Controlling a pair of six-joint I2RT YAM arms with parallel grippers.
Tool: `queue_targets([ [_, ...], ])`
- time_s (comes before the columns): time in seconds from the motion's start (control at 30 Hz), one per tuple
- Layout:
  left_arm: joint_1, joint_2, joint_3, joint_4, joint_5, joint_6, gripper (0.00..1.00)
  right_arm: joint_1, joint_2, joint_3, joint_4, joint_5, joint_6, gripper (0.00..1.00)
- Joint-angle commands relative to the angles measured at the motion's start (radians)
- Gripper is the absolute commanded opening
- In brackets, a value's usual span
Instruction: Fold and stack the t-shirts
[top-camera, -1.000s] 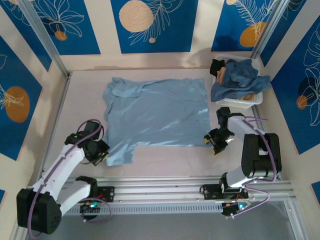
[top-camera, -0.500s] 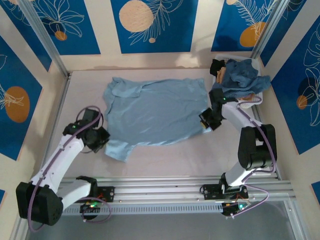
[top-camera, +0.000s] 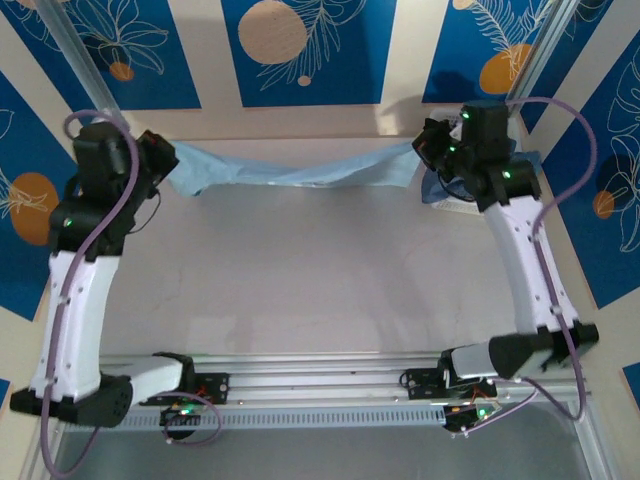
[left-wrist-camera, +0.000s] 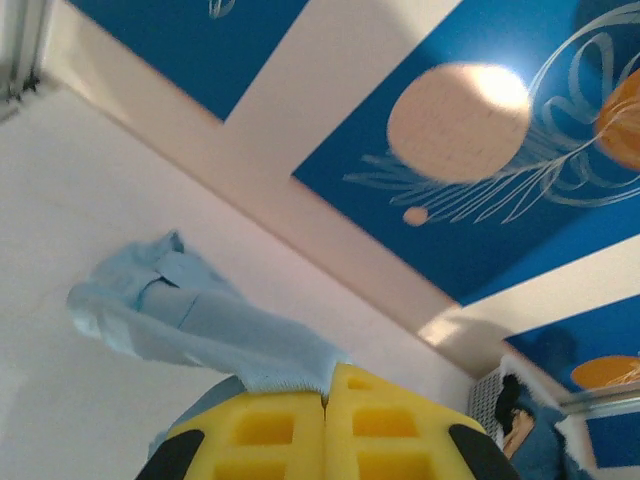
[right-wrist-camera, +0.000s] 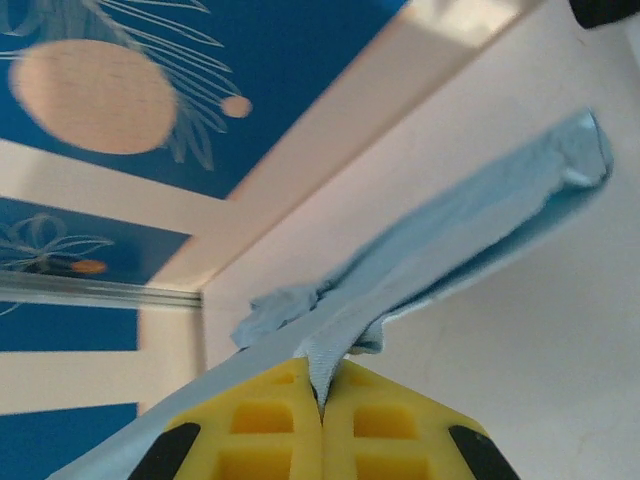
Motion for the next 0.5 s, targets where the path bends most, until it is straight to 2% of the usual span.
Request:
queue_targets([
  [0.0, 0.012, -0.110, 0.056, 0.035, -0.084, 0.089, 0.00, 0.000, -0.161, -0.040, 0.053, -0.049, -0.017, 0.00],
  [0.1, 0.011, -0.127, 0.143, 0.022, -0.083, 0.121, 0.00, -0.002, -0.265, -0.061, 0.057, -0.062, 0.002, 0.00],
  [0.23, 0.011, -0.023, 0.334, -0.043, -0.061, 0.126, 0.00, -0.001, -0.294, -0.041, 0.053, -0.093, 0.037, 0.00],
  [0.37, 0.019, 0.128, 0.440, -0.092, -0.044, 0.104, 0.00, -0.003, -0.222, -0.039, 0.111, -0.131, 0.087, 0.00],
  [0.47, 0.065, 0.243, 0.446, -0.026, 0.039, 0.081, 0.00, -0.004, -0.098, -0.009, 0.180, -0.174, 0.106, 0.00],
])
